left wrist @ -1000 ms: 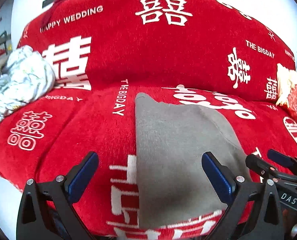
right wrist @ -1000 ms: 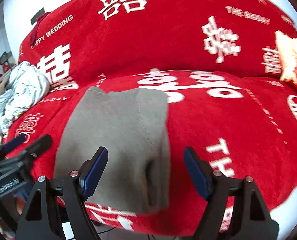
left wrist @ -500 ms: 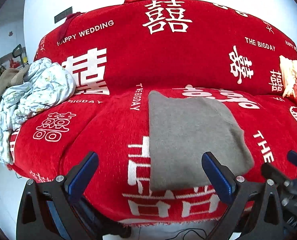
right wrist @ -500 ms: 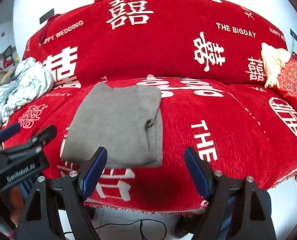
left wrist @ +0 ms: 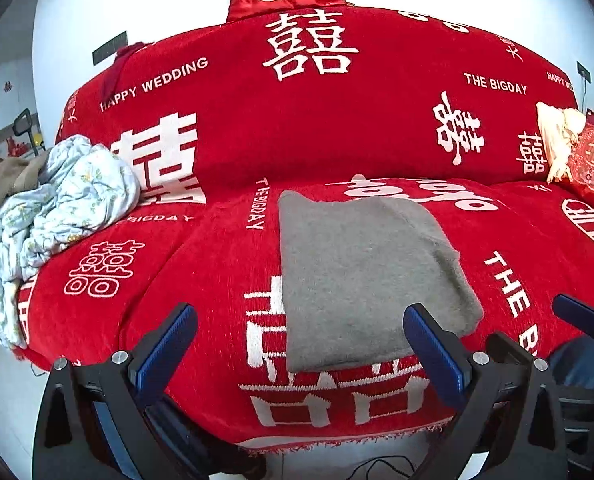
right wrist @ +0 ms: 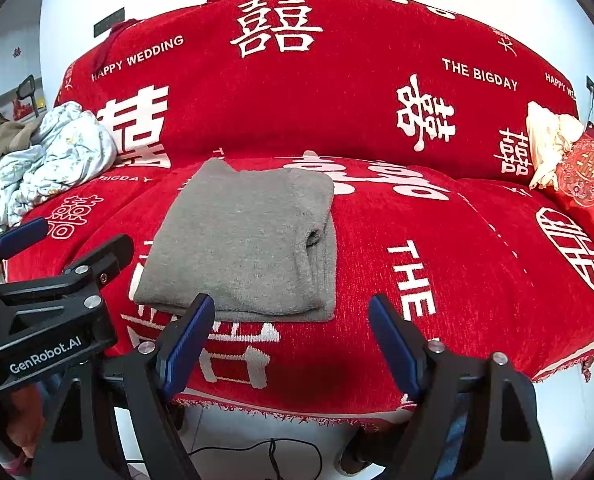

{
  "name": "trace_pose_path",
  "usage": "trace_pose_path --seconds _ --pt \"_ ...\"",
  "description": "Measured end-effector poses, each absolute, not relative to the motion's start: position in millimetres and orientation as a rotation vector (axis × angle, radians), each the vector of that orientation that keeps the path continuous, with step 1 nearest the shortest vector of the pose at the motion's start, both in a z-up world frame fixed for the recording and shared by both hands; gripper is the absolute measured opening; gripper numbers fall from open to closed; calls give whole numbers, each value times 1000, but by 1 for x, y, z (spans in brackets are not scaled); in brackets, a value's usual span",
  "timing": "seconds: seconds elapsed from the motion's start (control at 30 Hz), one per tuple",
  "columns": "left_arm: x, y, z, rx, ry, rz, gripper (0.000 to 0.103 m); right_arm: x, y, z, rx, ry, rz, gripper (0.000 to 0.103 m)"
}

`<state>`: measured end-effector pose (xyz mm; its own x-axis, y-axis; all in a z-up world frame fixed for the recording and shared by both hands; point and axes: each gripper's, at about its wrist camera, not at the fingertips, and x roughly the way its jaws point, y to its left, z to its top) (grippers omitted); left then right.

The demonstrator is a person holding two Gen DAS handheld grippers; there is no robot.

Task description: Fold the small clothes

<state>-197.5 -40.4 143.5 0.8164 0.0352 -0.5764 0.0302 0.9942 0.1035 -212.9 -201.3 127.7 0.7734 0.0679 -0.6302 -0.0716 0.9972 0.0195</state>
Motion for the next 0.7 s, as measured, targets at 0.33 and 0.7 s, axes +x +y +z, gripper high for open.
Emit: trace_pose_path --seconds 0.33,0.7 --pt "-198 -28 136 69 642 17 103 -217 -197 128 -20 694 84 82" --pt "-203 -22 140 59 626 17 103 -218 -187 133 -45 685 92 82"
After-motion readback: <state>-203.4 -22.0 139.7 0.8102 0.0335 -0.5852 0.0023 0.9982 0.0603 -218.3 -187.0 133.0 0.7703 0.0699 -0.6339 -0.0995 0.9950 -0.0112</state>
